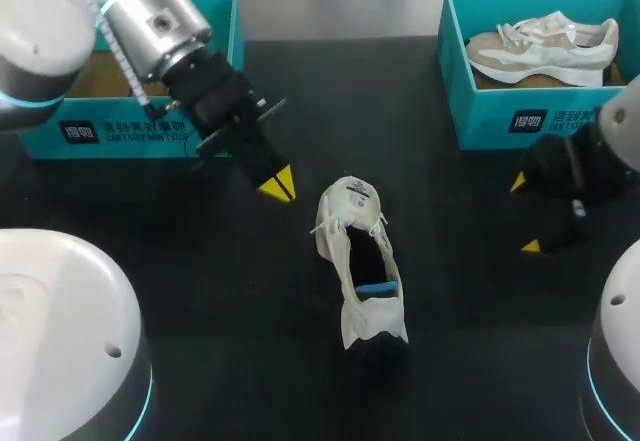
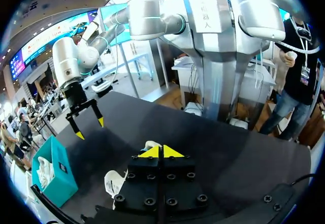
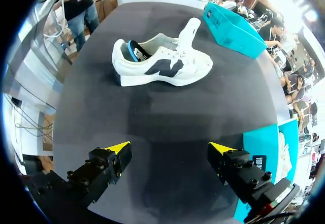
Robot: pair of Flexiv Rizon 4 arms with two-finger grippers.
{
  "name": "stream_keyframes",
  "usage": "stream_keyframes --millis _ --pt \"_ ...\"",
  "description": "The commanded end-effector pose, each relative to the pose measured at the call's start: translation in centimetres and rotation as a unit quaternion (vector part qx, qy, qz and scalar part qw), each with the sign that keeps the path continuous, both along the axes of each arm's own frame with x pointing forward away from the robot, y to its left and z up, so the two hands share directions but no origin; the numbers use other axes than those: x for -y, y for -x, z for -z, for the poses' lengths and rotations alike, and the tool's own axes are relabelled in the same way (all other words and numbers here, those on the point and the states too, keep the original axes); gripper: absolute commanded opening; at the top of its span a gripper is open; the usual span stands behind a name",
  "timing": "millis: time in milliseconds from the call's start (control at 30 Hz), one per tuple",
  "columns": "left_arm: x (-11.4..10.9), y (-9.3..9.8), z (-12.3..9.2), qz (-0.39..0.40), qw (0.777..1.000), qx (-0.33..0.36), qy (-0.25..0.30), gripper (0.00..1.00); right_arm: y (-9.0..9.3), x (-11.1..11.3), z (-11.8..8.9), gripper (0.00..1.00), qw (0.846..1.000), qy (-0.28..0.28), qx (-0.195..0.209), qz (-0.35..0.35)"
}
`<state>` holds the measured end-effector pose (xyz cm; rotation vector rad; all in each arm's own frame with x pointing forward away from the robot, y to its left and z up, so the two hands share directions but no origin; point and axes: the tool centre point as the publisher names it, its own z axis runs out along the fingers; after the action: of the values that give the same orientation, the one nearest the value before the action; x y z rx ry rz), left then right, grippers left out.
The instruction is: Take the shoe out of the shoebox, open the shoe tongue, remove and reinsert the insole, then place the shoe into the shoebox
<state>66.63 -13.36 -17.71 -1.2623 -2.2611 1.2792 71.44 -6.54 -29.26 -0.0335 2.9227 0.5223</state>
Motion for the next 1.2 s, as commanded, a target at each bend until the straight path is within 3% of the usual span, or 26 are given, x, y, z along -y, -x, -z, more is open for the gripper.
stream_keyframes --millis 33,367,567,733,833,867,1133,1200 --pt "0.2 -0.7 0.0 0.111 0.99 -0.035 -0.077 0.0 1.5 1.5 -0.8 1.0 1.0 -0.016 0.009 -0.004" --pt "0.2 -0.7 0.0 0.111 0.99 -0.035 -0.077 0.0 1.5 1.5 -0.8 1.0 1.0 -0.016 0.009 -0.004" --pt "2.7 -1.6 0.8 0.186 0.975 0.028 -0.118 0.0 1.5 1.5 -0.8 1.0 1.0 -0.016 0.009 -0.004" --pt "4.6 -1.1 1.6 0.236 0.963 0.066 -0.111 0.0 1.5 1.5 -0.8 1.0 1.0 -0.016 0.009 -0.004" --pt "6.0 -0.4 2.1 0.286 0.947 0.106 -0.102 0.0 1.5 1.5 -0.8 1.0 1.0 -0.016 0.009 -0.004" --pt "6.2 -0.1 2.0 0.313 0.933 0.126 -0.127 0.0 1.5 1.5 -0.8 1.0 1.0 -0.016 0.009 -0.004" --pt "6.2 -0.1 2.0 0.313 0.933 0.126 -0.127 0.0 1.5 1.5 -0.8 1.0 1.0 -0.016 0.009 -0.004" --pt "7.3 -0.1 3.1 0.321 0.924 0.141 -0.154 0.0 1.5 1.5 -0.8 1.0 1.0 -0.016 0.009 -0.004"
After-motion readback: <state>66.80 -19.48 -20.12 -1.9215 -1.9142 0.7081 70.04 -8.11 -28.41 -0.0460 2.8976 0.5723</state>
